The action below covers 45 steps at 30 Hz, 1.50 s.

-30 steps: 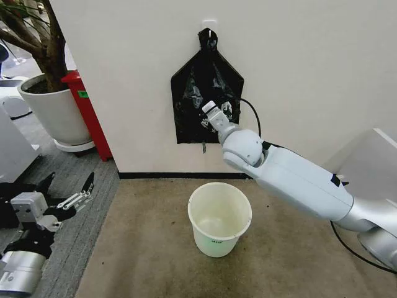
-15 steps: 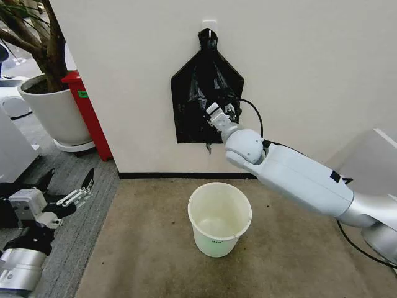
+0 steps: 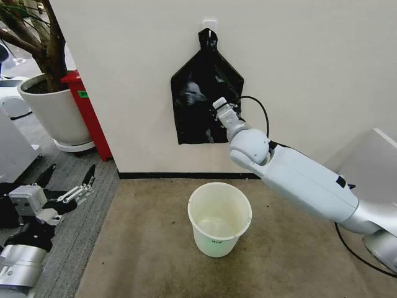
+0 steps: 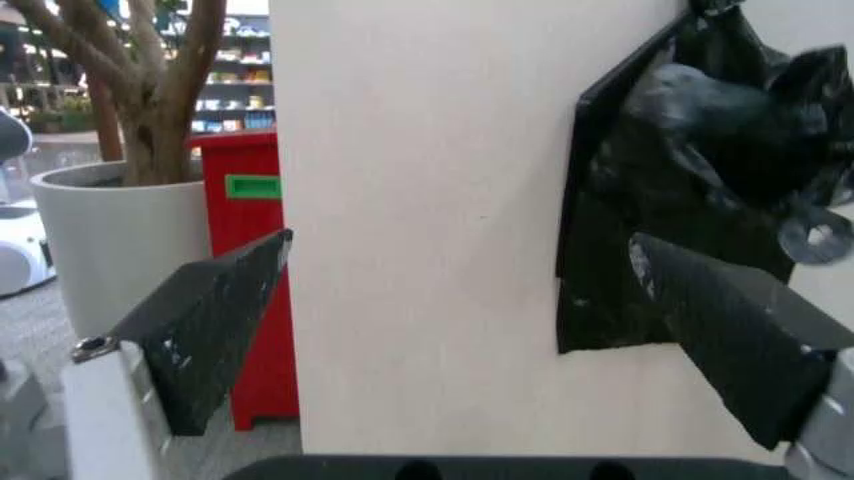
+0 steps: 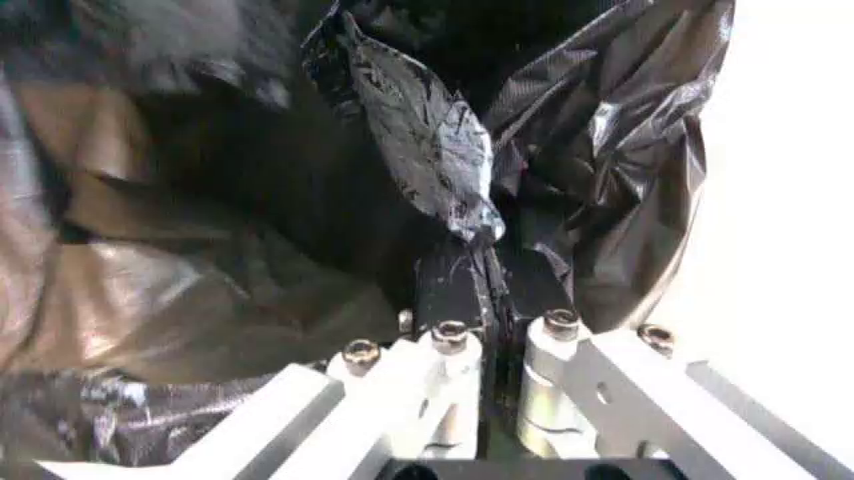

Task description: Place the garbage bag over the trash bin.

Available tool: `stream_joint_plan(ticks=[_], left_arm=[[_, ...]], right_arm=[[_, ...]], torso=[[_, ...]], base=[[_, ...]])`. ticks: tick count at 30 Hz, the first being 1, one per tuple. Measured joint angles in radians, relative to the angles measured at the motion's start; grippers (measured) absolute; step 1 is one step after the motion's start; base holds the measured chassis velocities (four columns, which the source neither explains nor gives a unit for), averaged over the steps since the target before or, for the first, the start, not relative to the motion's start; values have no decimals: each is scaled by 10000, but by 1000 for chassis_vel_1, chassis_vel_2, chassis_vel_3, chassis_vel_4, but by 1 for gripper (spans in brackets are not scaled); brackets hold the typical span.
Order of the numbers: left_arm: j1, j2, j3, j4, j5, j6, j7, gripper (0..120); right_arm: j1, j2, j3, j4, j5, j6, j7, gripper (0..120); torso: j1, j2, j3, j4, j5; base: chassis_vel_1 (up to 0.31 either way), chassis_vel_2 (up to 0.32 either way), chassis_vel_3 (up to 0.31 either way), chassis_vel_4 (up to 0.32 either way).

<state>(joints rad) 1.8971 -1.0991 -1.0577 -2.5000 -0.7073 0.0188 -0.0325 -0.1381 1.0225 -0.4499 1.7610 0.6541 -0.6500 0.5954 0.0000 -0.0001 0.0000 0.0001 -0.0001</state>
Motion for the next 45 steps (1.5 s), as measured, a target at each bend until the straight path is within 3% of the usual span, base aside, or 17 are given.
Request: stream_joint_plan(ticks=[3,9,10,16,17,24,28,33,38,39,45], left_arm=[[-33,301,-18,0,-34,37,-21,100],[-554,2182,-36,-1,-685,343,-375,100],[-554,2182,-36,-1,-685,343,-375,100],[-1761,4276,208,188,-1615,835,-680,100],[-1761,4276,208,188,-1615,835,-680,100],[-3466,6603,509,1661,-2207,973,-863,100],[-4080,7095,916,2203,-2295,962,-776,100],[-5365,7546,2051,2913,-2418,954,-711,100],[-8115,7592,4763,3792,-2474,972,-711,100],[-8115,7592,4763,3792,-2474,972,-711,100],[-12683,6649,9178,5024,-2253,1093,-708,100]], right_arm=[[-55,1,139,205,412,228,155,0],[-255,47,508,202,1141,1063,296,0],[-255,47,508,202,1141,1063,296,0],[-549,82,666,155,1296,1636,283,0],[-549,82,666,155,1296,1636,283,0],[-824,237,925,-16,1212,1825,106,0],[-935,289,1090,-60,1134,1858,23,0],[-1065,308,1246,-79,1041,1874,-138,0],[-1121,415,1383,-194,920,1914,-300,0],[-1121,415,1383,-194,920,1914,-300,0],[-1103,551,1483,-486,784,1969,-466,0]], torso=[[0,0,0,1,-1],[0,0,0,0,-2],[0,0,0,0,-2],[0,0,0,0,0],[0,0,0,0,0],[0,0,2,-1,-1],[0,-1,2,1,-1],[0,0,1,-1,0],[0,-1,1,2,-3],[0,-1,1,2,-3],[0,-1,1,0,7]], base=[[0,0,0,0],[0,0,0,0],[0,0,0,0],[0,0,0,0],[0,0,0,0],[0,0,0,0],[0,0,0,0],[0,0,0,0],[0,0,0,0],[0,0,0,0],[0,0,0,0]])
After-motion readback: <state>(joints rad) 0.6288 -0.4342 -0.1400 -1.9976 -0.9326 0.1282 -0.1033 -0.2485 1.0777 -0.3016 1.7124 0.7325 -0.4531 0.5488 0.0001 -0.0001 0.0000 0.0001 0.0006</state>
